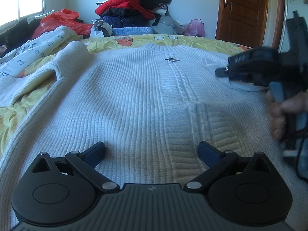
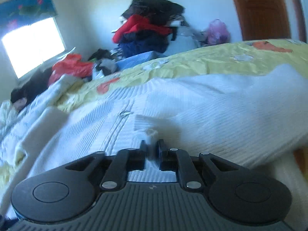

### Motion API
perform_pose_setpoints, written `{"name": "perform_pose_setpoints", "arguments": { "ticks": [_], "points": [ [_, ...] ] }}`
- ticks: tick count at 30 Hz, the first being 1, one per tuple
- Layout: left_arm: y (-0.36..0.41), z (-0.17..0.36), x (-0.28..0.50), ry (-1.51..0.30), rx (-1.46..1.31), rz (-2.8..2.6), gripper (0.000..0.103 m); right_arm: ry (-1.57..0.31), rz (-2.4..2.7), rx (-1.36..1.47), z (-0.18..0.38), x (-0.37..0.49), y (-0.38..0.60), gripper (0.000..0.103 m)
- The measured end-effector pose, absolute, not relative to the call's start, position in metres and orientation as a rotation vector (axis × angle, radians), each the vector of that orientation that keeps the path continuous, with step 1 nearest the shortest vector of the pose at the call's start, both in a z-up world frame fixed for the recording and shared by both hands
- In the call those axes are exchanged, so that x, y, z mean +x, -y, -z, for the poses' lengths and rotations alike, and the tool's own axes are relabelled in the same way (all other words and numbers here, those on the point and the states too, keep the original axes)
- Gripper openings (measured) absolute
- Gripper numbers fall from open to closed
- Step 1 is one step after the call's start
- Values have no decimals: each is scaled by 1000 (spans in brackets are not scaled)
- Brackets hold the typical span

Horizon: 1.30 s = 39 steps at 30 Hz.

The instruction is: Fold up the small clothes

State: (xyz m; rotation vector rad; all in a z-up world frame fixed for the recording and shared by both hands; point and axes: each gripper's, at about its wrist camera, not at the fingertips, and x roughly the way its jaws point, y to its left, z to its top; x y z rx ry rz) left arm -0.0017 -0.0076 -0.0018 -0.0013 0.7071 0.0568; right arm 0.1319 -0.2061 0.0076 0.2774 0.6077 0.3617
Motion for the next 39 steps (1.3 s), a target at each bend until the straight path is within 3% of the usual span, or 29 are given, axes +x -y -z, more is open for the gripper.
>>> {"name": "perform_pose_setpoints", "arguments": {
  "ticks": [1, 3, 5, 11, 17, 21, 22, 23, 25, 26, 28, 39],
  "points": [
    [8, 1, 0, -713, 3, -55, 103, -618, -360, 294, -12, 129, 214, 48],
    [7, -3, 3, -731, 0, -43, 103, -601, -379, 346, -19, 111, 231, 57],
    [2, -13, 10, -760, -35, -22, 103, -595, -398, 409, -14, 103, 251, 57],
    [-14, -54, 75, -785, -472, 264, 103, -600, -365, 609, 12, 87, 292, 54],
    [6, -25, 170, -921, -665, 367, 102, -594, -373, 614, 17, 87, 290, 57],
    [25, -12, 192, -936, -607, 318, 76, -590, -392, 629, 17, 86, 292, 61],
    [30, -13, 194, -942, -591, 319, 54, -588, -396, 637, 17, 86, 294, 61],
    [34, -11, 197, -958, -573, 313, 45, -587, -398, 645, 18, 86, 295, 61],
    [39, -7, 201, -963, -521, 278, 19, -586, -405, 652, 18, 86, 296, 63],
    [42, -6, 204, -964, -490, 267, 14, -585, -409, 654, 19, 86, 296, 64],
    [38, -9, 200, -962, -473, 266, 7, -584, -414, 654, 20, 85, 297, 65],
    [0, -86, 179, -697, -346, 224, 5, -586, -409, 637, 17, 84, 295, 65]
  ]
}}
